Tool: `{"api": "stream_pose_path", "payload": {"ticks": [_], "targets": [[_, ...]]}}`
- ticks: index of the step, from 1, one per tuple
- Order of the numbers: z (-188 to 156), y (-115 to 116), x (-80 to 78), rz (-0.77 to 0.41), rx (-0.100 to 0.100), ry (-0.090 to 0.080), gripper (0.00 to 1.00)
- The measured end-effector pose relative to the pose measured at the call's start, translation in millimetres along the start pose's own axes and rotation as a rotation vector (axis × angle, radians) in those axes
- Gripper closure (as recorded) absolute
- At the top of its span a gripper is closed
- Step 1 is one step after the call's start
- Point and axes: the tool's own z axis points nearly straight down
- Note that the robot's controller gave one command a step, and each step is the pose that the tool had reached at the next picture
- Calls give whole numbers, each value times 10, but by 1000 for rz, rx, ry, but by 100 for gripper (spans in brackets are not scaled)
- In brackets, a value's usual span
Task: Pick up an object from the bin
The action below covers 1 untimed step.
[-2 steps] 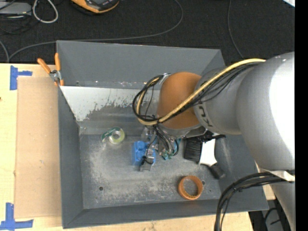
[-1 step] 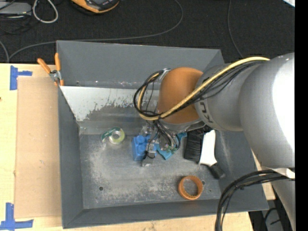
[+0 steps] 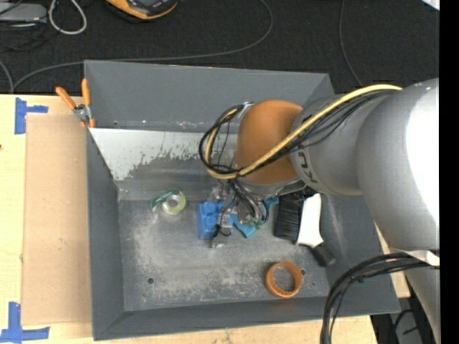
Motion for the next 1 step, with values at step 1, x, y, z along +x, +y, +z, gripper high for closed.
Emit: {"api": "stream_pose_path", "payload": {"ticks": [1], "targets": [[-254, -6, 23, 1, 1, 8, 100]]}}
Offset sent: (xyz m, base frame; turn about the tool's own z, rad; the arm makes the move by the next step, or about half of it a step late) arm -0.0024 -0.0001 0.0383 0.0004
